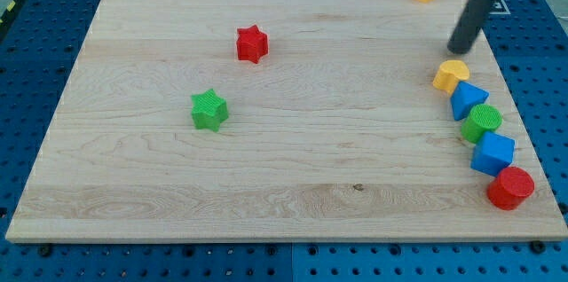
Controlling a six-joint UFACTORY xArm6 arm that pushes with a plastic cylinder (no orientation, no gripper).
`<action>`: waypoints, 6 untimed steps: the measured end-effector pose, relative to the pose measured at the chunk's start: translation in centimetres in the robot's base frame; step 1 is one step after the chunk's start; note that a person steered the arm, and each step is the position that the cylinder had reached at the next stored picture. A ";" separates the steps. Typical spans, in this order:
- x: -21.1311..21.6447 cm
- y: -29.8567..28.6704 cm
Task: Move your arm to the red star
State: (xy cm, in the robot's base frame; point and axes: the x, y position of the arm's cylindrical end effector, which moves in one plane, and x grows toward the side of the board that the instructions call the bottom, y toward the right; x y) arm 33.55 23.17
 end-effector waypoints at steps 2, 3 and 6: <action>-3.1 -19.4; -3.1 -29.1; 0.7 -33.3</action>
